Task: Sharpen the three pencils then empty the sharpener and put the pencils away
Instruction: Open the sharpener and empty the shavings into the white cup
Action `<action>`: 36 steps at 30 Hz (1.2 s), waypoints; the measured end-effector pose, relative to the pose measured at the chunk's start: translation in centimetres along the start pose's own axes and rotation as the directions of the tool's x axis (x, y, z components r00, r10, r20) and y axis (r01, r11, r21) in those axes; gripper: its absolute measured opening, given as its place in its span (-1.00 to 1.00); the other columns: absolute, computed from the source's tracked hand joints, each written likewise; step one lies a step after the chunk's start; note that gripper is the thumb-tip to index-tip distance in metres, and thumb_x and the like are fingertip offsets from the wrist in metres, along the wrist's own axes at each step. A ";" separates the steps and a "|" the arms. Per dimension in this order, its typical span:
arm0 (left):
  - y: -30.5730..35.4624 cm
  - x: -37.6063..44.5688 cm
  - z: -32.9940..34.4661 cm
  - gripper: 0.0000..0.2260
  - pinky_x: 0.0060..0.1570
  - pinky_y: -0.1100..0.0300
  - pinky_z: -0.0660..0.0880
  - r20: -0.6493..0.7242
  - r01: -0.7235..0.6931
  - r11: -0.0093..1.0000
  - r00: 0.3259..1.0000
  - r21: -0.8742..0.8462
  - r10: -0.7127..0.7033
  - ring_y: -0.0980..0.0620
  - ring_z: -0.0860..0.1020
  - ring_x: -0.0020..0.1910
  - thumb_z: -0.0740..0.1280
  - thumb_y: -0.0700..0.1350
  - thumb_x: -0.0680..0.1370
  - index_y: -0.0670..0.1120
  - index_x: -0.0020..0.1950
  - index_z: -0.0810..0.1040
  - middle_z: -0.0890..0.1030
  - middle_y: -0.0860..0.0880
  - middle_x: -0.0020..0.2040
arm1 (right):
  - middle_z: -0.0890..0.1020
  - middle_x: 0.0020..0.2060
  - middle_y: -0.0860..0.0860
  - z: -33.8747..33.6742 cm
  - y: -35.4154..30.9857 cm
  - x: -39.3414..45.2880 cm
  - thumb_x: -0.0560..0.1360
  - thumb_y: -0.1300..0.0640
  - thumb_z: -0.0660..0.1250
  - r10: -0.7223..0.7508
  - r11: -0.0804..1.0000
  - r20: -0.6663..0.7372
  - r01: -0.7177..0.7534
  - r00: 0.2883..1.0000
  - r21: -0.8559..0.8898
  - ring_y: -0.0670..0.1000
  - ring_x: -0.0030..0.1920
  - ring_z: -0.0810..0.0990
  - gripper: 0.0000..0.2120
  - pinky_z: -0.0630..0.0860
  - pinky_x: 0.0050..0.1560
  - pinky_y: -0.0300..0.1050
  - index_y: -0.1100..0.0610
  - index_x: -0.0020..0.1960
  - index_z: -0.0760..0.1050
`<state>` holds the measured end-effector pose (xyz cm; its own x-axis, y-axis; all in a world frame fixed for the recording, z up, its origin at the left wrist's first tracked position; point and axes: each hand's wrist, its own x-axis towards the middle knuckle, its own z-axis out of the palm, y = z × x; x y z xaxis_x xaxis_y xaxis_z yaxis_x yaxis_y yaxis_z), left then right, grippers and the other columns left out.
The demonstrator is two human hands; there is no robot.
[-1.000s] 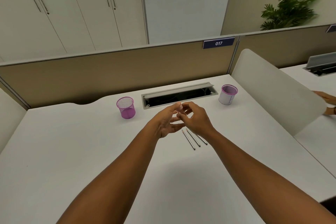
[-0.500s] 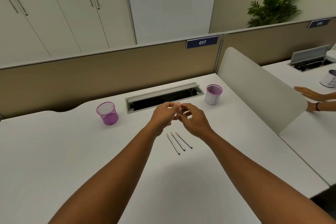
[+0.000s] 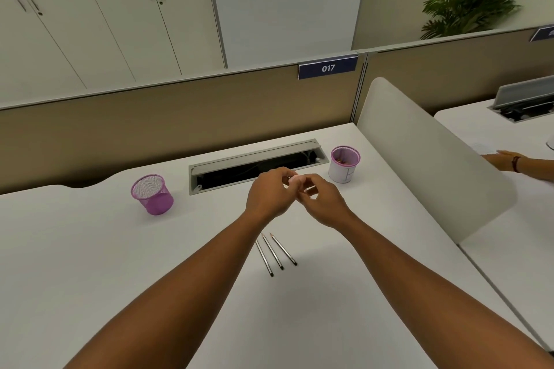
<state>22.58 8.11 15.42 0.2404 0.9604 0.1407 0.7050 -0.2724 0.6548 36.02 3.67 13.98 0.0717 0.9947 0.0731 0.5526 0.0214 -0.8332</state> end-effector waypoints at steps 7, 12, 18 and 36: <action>-0.1 3.2 3.1 -0.71 -0.13 0.25 0.50 0.043 -0.068 0.982 0.997 0.175 0.062 0.11 0.58 -0.10 0.20 0.20 0.58 0.08 0.12 0.58 0.65 0.10 -0.03 | 0.60 0.12 0.04 -1.6 3.5 3.4 0.55 0.03 0.34 0.066 0.997 0.096 -0.062 0.993 -0.048 -0.02 0.04 0.56 -0.68 0.45 -0.10 -0.26 0.13 0.25 0.48; 0.0 5.8 5.7 -0.66 -0.14 0.24 0.49 0.118 -0.123 0.959 0.989 0.256 0.095 0.10 0.57 -0.14 0.15 0.22 0.59 0.04 0.15 0.56 0.66 0.05 -0.04 | 0.59 0.15 0.07 -2.3 6.0 5.2 0.58 0.09 0.29 0.108 0.994 0.120 -0.105 0.987 -0.035 -0.03 0.06 0.52 -0.71 0.42 0.00 -0.21 0.15 0.27 0.46; 0.5 9.3 8.1 -0.72 -0.29 0.23 0.40 0.257 -0.289 0.846 0.948 0.448 0.187 0.08 0.51 -0.25 0.11 0.16 0.62 0.00 0.14 0.43 0.57 0.05 -0.14 | 0.54 0.03 -0.02 -3.3 8.7 7.3 0.62 0.14 0.21 0.166 0.985 0.165 -0.173 0.972 0.030 -0.05 0.03 0.51 -0.75 0.46 0.03 -0.18 0.15 0.28 0.42; 0.1 18.0 14.4 -0.55 -0.41 0.25 0.24 0.373 -0.409 0.780 0.896 0.475 0.242 0.08 0.40 -0.43 -0.02 0.12 0.65 0.00 -0.30 0.47 0.41 0.05 -0.44 | 0.57 0.14 0.10 -3.9 14.0 12.0 0.65 0.20 0.10 0.170 0.983 0.150 -0.177 0.974 0.035 0.03 0.12 0.55 -0.70 0.48 0.12 -0.14 0.18 0.36 0.35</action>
<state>36.58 24.57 7.37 0.6350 0.7724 0.0077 0.7681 -0.6324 0.1006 47.87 15.53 5.28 0.0394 0.9875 -0.1529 0.5014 -0.1519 -0.8518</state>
